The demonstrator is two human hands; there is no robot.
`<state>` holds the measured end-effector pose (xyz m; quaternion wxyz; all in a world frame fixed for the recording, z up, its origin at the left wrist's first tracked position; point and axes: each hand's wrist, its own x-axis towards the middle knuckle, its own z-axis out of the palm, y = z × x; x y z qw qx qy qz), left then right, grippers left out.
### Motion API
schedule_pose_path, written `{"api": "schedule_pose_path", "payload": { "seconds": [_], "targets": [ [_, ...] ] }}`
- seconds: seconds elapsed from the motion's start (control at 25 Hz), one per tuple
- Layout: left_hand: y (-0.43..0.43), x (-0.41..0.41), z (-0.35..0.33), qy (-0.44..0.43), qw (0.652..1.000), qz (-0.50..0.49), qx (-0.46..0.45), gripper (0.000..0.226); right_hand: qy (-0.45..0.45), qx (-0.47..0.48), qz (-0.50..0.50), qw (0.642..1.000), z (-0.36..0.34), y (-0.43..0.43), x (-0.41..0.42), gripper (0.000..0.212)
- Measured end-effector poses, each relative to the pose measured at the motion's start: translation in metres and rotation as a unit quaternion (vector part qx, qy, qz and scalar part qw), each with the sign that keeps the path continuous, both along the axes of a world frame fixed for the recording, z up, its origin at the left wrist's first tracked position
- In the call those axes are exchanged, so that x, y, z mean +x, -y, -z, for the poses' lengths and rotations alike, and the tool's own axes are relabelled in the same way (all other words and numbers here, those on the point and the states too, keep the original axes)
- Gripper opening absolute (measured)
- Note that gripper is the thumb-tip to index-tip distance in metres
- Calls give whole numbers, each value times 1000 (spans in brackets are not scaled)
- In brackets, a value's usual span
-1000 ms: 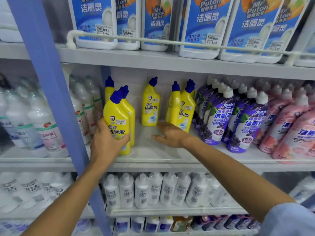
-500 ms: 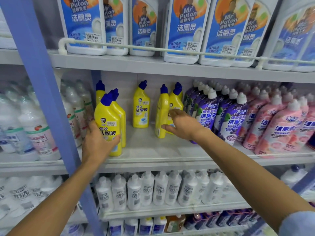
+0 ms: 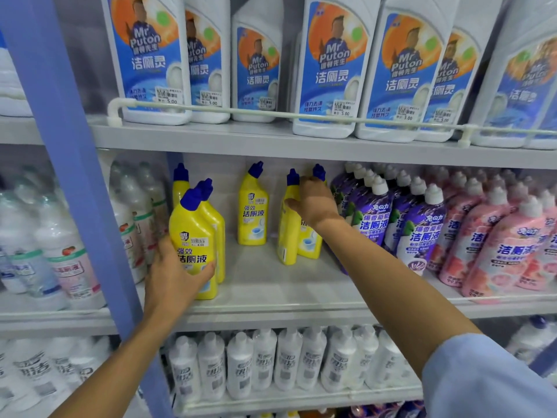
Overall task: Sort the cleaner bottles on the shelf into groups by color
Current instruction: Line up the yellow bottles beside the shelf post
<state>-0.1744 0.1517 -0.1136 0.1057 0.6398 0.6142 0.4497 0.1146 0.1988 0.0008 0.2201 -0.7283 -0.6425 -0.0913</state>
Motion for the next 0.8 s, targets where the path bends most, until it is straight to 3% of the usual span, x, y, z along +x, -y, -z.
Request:
{"api": "schedule_pose_path", "payload": {
  "seconds": [0.16, 0.36, 0.52, 0.68, 0.8],
  "targets": [
    [1, 2, 2, 0, 1000, -5, 13, 84, -106, 2, 32, 994, 11, -20, -4, 34],
    [-4, -1, 5, -1, 1000, -2, 13, 85, -113, -7, -6, 994, 10, -24, 4, 29],
    [-3, -1, 7, -6, 1000, -4, 26, 85, -142, 0, -90, 986, 11, -13, 10, 32],
    [-2, 0, 9, -2, 1000, -4, 26, 85, -196, -27, -222, 955, 12, 0, 14, 24],
    [-3, 0, 9, -2, 1000, -4, 23, 82, -246, -54, -266, 930, 14, 7, 13, 26]
  ]
}}
